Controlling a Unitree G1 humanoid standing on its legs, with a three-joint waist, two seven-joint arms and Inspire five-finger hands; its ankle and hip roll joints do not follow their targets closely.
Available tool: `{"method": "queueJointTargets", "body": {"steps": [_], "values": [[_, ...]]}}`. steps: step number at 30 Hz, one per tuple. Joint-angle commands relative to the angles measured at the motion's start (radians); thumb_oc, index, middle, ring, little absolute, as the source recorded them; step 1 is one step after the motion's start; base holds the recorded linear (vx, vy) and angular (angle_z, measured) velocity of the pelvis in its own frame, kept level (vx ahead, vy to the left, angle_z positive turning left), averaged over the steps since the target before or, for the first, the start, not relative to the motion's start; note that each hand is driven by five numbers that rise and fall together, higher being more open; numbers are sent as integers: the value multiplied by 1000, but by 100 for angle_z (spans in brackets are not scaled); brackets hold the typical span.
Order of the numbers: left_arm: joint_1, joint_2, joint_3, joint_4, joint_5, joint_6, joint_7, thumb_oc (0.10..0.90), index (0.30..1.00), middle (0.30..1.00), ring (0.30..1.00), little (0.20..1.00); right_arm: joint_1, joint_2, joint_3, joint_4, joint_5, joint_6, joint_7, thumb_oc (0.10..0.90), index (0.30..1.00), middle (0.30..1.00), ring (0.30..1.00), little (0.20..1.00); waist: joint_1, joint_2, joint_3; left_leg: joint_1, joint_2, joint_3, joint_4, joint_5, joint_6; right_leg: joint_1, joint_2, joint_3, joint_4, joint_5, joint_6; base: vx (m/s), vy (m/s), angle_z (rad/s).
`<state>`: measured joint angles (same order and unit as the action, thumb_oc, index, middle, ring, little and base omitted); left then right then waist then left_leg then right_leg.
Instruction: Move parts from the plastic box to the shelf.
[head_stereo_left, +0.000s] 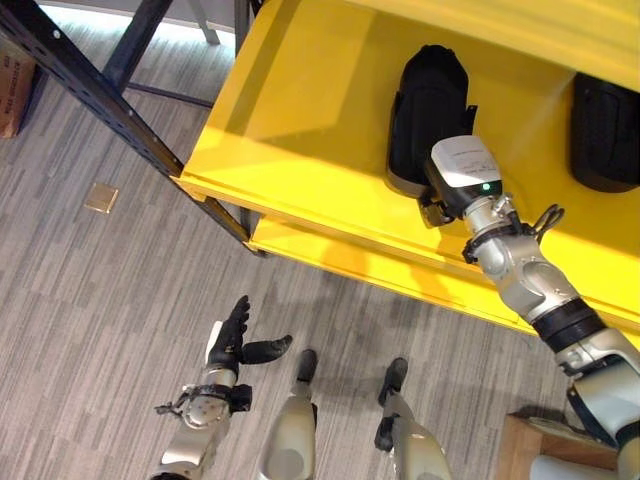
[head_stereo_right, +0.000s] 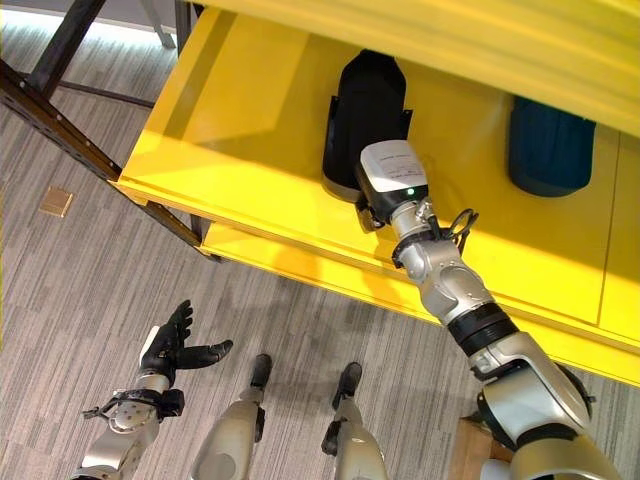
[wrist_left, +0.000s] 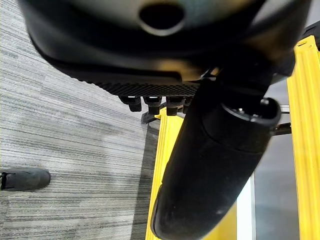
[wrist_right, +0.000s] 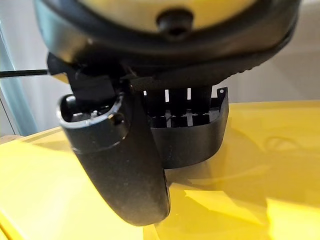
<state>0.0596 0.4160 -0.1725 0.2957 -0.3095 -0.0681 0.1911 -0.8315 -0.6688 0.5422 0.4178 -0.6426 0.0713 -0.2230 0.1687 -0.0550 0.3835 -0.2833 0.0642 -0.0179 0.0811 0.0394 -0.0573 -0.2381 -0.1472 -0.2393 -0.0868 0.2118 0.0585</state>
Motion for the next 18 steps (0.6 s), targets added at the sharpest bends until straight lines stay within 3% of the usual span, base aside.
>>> {"method": "queueJointTargets", "body": {"steps": [1, 4, 6, 7, 8, 9, 18], "values": [[13, 73, 1, -72, -9, -75, 35, 900, 1000, 1000, 1000, 1000, -127, 5, -56, -19, 35, -3, -96, 400, 300, 300, 300, 300, 11, -7, -29, -42, 4, 14, -9, 43, 16, 113, -92, -11, 148, -158, 93, 0, 0, 0], [11, 74, 0, -72, -10, -75, 38, 900, 1000, 1000, 1000, 1000, -124, 19, -67, -17, 44, 2, -109, 400, 300, 300, 300, 300, 10, -6, -29, -42, 4, 14, -9, 44, 16, 114, -93, -13, 144, -157, 94, 0, 0, 0], [10, 74, 1, -72, -10, -73, 39, 900, 1000, 1000, 1000, 1000, -121, 29, -79, -18, 51, 4, -117, 541, 498, 498, 498, 498, 10, -5, -29, -42, 5, 14, -9, 45, 16, 115, -93, -11, 143, -156, 94, 0, 0, 0], [11, 73, 1, -72, -11, -73, 40, 900, 1000, 1000, 1000, 1000, -118, 32, -86, -20, 56, 5, -122, 582, 555, 555, 555, 555, 9, -5, -29, -42, 5, 14, -9, 45, 15, 115, -92, -11, 143, -156, 94, 0, 0, 0], [11, 73, 0, -72, -10, -72, 41, 900, 1000, 1000, 1000, 1000, -116, 39, -96, -26, 65, 6, -131, 773, 822, 822, 822, 822, 8, -4, -30, -41, 5, 14, -10, 45, 15, 115, -92, -11, 142, -156, 94, 0, 0, 0], [11, 74, 0, -71, -9, -71, 42, 900, 1000, 1000, 1000, 1000, -114, 45, -102, -27, 72, 8, -137, 900, 1000, 1000, 1000, 1000, 8, -3, -30, -41, 5, 14, -11, 46, 16, 115, -92, -11, 142, -155, 95, 0, 0, 0], [13, 66, 6, -71, 1, -55, 51, 900, 1000, 1000, 1000, 1000, -63, 95, -177, -143, 119, -4, -179, 900, 1000, 1000, 1000, 1000, 6, 3, -35, -39, 1, 14, -18, 47, 17, 116, -95, -12, 138, -153, 96, 0, 0, 0]]}}
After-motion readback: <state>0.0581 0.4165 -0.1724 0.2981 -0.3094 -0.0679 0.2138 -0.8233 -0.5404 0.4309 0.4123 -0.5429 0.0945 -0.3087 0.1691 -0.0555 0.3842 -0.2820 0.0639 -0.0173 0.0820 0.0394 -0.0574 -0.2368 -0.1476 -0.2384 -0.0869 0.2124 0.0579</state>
